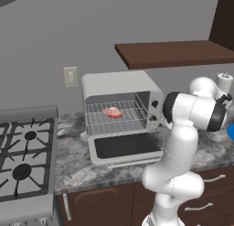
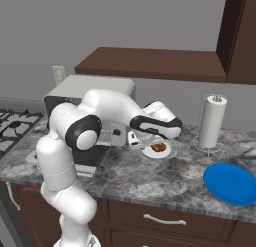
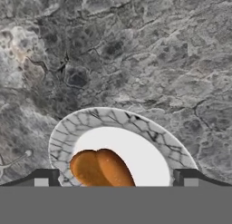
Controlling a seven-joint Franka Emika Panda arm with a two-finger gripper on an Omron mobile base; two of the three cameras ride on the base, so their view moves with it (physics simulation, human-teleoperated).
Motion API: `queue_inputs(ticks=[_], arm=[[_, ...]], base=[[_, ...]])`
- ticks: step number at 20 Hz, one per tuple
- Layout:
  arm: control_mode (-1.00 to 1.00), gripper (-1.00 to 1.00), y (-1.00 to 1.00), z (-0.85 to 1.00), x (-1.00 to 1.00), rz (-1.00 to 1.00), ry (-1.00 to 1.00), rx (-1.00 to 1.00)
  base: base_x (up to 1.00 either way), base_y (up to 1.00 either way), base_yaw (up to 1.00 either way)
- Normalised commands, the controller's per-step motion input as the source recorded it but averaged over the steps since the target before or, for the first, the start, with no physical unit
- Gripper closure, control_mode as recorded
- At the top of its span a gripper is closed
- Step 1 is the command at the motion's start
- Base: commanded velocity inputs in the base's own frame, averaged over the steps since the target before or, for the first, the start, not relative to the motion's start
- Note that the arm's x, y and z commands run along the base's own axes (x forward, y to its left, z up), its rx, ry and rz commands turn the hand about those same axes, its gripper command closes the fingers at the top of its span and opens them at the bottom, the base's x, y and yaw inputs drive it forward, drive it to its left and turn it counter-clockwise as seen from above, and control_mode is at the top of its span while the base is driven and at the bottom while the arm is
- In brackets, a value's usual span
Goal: Open the toaster oven door. Place the hotdog bun on the top rack in the toaster oven and place the steak on the bottom rack.
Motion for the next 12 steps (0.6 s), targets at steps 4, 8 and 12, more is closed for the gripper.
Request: queue_inputs(ticks=[4,8,12], arm=[[-1.00,-1.00,0.30,0.29,0.55,0.00,0.15,0.00],[-1.00,-1.00,0.08,0.19,0.56,0.00,0.24,-0.01],[-1.00,-1.00,0.00,0.08,0.53,-0.03,0.27,-0.01]], base=[[0.00,0.00,0.00],[0.00,0.00,0.00],[0.00,0.00,0.00]])
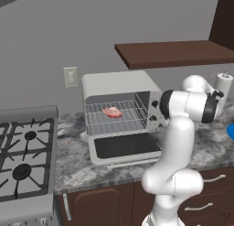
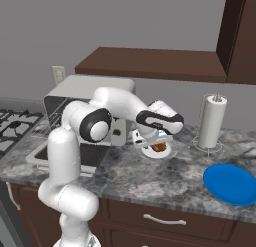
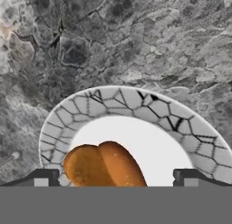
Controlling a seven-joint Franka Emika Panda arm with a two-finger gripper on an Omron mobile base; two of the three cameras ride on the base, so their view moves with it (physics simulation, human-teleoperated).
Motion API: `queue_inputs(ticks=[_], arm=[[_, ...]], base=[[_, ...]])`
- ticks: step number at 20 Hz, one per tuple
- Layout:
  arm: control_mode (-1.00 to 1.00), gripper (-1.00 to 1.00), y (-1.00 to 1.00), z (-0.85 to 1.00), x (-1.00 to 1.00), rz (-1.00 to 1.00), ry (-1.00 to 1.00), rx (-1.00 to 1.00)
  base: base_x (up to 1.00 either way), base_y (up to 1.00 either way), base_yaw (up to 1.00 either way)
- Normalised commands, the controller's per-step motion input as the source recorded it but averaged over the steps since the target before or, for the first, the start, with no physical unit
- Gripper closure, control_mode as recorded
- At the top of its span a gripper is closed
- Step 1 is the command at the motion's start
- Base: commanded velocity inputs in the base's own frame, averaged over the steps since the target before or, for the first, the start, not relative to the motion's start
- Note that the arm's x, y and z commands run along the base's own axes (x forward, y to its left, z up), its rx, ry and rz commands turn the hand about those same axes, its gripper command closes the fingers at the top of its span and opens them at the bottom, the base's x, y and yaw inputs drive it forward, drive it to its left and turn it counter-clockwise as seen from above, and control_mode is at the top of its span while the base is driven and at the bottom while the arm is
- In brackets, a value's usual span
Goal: Open the toaster oven door. Place the hotdog bun on the top rack in the toaster oven and place the steak on the bottom rack.
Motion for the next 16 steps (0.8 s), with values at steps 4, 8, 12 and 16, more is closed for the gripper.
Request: queue_inputs(ticks=[4,8,12,16], arm=[[-1.00,-1.00,0.01,0.09,0.44,-0.02,0.21,0.00],[-1.00,-1.00,0.09,0.14,0.46,-0.03,0.17,0.00],[-1.00,-1.00,0.06,0.10,0.46,-0.02,0.18,0.00],[-1.00,-1.00,0.01,0.02,0.44,-0.01,0.20,0.00]], base=[[0.00,0.00,0.00],[0.00,0.00,0.00],[0.00,0.00,0.00],[0.00,0.00,0.00]])
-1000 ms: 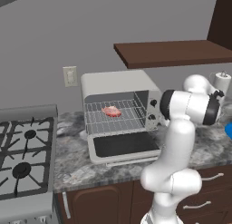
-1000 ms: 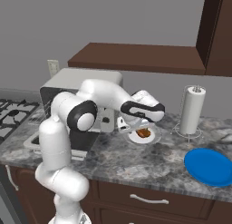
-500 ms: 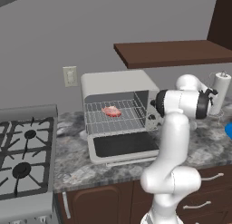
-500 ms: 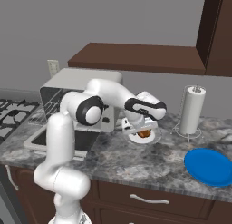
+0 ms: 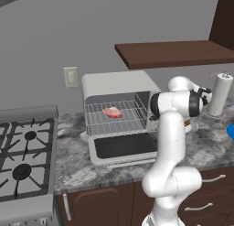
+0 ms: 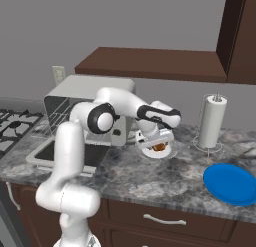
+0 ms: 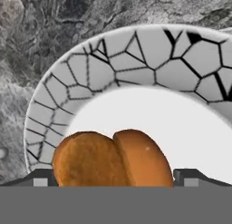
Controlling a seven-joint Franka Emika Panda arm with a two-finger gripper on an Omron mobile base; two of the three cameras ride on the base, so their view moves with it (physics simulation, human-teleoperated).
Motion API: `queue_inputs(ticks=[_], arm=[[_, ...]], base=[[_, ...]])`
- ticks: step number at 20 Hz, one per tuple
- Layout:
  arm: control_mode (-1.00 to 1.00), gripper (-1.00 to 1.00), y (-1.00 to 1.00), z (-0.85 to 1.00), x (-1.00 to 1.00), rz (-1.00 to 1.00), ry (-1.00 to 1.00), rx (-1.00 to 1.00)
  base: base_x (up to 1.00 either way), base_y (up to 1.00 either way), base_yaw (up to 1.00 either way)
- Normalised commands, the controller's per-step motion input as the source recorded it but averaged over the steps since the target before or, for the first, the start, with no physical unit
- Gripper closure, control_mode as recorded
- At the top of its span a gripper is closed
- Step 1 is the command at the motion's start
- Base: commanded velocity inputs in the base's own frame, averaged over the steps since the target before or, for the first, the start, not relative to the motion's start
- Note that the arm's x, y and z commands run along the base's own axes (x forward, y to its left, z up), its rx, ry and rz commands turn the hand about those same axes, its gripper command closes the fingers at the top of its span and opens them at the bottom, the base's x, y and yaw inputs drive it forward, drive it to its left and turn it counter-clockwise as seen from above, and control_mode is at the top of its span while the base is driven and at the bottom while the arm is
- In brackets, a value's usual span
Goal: Open the toaster oven door. Place the hotdog bun on the top rack in the toaster oven and place the steak on the bottom rack.
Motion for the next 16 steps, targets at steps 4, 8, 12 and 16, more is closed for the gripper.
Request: queue_inputs(ticks=[4,8,12,16], arm=[[-1.00,1.00,0.00,0.00,0.33,0.00,0.25,0.02],[-1.00,1.00,-0.03,0.03,0.22,0.00,0.22,0.07],[-1.00,1.00,-0.04,0.45,0.04,0.00,0.11,0.16],[-1.00,1.00,-0.12,0.72,-0.08,0.00,0.01,0.21]], base=[[0.00,0.00,0.00],[0.00,0.00,0.00],[0.00,0.00,0.00],[0.00,0.00,0.00]])
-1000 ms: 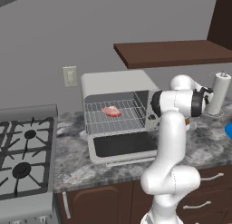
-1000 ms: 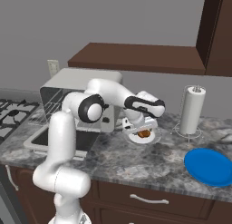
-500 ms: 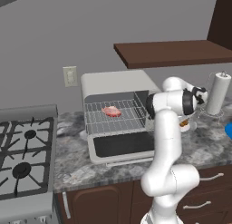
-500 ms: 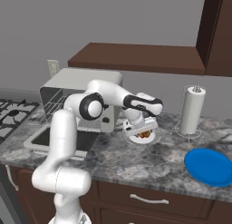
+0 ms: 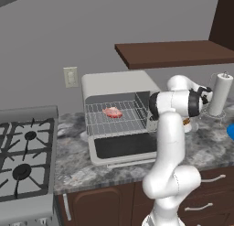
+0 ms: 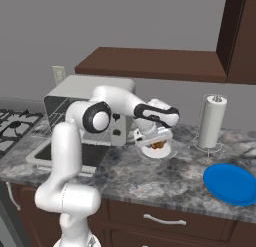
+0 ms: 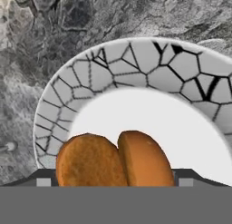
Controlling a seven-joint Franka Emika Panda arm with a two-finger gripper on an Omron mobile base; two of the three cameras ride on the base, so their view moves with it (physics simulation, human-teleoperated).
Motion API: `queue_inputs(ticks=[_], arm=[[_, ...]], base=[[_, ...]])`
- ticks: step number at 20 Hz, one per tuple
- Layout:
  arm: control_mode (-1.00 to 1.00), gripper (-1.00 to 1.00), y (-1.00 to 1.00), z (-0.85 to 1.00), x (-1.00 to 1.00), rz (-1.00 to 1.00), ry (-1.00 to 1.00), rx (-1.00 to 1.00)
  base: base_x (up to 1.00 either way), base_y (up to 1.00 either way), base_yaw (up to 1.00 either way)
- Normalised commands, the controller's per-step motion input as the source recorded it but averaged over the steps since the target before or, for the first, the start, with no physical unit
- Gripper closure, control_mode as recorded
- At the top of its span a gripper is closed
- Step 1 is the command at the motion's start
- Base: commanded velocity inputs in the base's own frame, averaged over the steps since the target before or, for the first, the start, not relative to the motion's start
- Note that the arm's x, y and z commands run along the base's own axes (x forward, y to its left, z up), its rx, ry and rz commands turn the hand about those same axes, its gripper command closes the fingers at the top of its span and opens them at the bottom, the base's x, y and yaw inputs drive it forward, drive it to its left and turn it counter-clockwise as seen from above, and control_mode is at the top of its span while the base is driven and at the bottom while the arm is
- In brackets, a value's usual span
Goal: Open the toaster oven door. Place the hotdog bun on the top rack in the toaster oven and place the steak on the bottom rack.
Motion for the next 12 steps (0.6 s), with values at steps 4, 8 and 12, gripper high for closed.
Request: queue_inputs(ticks=[4,8,12], arm=[[-1.00,1.00,-0.23,0.78,-0.24,0.00,0.01,0.18],[-1.00,1.00,-0.22,0.80,-0.32,0.01,0.03,0.09],[-1.00,1.00,-0.08,0.78,-0.37,0.06,0.04,0.09]], base=[[0.00,0.00,0.00],[0.00,0.00,0.00],[0.00,0.00,0.00]])
